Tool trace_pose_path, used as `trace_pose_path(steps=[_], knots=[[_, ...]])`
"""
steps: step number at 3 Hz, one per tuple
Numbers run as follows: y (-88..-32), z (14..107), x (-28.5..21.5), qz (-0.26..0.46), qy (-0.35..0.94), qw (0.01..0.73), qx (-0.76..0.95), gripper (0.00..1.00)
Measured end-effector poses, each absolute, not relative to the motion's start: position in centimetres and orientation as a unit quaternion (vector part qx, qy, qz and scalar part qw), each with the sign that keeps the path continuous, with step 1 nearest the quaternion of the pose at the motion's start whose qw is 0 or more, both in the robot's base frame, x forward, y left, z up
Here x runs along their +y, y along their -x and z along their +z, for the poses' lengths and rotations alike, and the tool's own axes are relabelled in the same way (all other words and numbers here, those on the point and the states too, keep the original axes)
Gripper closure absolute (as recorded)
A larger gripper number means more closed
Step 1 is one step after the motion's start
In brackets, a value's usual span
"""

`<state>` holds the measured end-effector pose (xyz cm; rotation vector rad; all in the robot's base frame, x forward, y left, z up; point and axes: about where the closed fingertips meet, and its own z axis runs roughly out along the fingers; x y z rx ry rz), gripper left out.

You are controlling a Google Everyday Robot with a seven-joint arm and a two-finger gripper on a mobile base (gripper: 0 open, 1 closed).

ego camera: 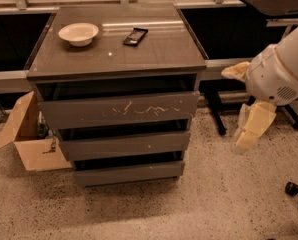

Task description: Open bottom drawer

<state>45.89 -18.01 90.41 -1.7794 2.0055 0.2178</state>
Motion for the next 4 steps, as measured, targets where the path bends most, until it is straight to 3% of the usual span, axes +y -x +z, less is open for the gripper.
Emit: trace_pose_path(steps=[1, 3, 4], knots=[[-46.4, 87.4, -16.3, 0.136, 0.657, 0.244, 0.701, 0.00], [-47.2, 83.9, -15.1, 0.140, 0.665, 0.230, 0.697, 0.00], [-48.1, 77.9, -12.3, 0.174, 0.681, 0.228, 0.674, 0.00]])
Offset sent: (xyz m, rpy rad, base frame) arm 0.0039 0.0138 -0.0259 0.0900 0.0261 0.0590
